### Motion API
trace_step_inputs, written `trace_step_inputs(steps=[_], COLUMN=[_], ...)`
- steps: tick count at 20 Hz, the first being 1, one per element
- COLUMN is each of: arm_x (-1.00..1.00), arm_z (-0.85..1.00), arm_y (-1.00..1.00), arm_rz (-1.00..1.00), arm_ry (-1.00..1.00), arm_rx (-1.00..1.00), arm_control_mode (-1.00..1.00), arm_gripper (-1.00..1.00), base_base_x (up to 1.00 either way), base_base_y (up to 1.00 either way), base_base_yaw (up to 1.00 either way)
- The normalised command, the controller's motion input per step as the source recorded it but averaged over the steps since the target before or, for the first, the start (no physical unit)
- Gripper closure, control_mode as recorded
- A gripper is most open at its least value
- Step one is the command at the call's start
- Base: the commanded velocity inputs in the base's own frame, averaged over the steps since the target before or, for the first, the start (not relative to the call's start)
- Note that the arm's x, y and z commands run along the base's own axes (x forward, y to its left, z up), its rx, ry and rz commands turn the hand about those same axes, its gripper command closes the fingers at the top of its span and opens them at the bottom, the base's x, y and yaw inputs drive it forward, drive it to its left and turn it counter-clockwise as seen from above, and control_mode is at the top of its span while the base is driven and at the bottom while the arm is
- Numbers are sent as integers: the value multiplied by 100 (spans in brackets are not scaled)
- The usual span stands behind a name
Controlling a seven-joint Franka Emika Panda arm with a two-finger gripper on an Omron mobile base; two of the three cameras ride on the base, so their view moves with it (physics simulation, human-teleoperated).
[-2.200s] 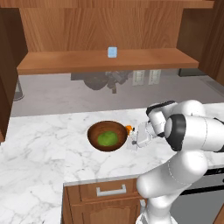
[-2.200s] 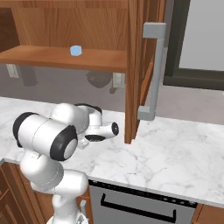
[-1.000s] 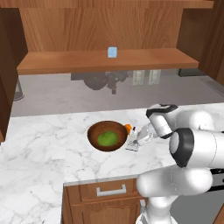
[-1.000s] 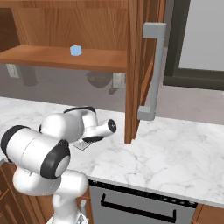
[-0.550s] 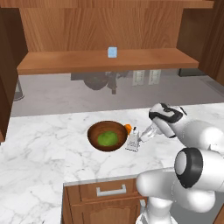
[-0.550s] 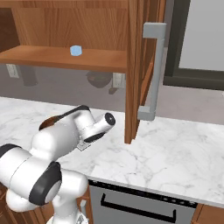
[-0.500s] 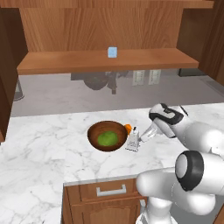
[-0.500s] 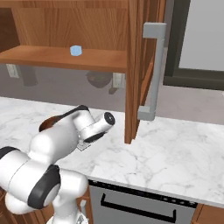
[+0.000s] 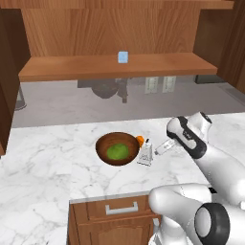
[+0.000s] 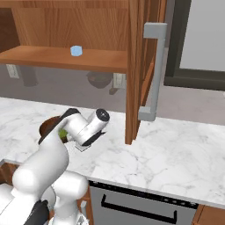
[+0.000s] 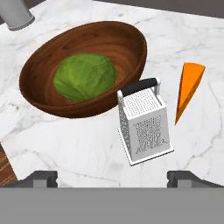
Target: Pick the cheese from the fridge and the cheese grater from the cabinet and place them next to the salad bowl.
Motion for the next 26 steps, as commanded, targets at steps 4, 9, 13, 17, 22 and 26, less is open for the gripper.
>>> trace_step_inputs(steps=[4,9,13,17,22,26], arm_x=[-42,-36,-43,-37,-35,-29], arm_z=[28,38,36,36,30,31], arm_y=[0,0,8,14,21,21], arm_rz=[-15,-9,-9,-7,-9,-13], arm_ry=[0,4,1,0,-4,-7], arm_rx=[-9,-11,-1,0,0,-1], arm_control_mode=[-100,-100,-100,-100,-100,-100], arm_gripper=[-100,-100,-100,-100,-100,-100], base_base_x=[0,0,0,0,0,0], base_base_y=[0,0,0,0,0,0], base_base_yaw=[0,0,0,0,0,0])
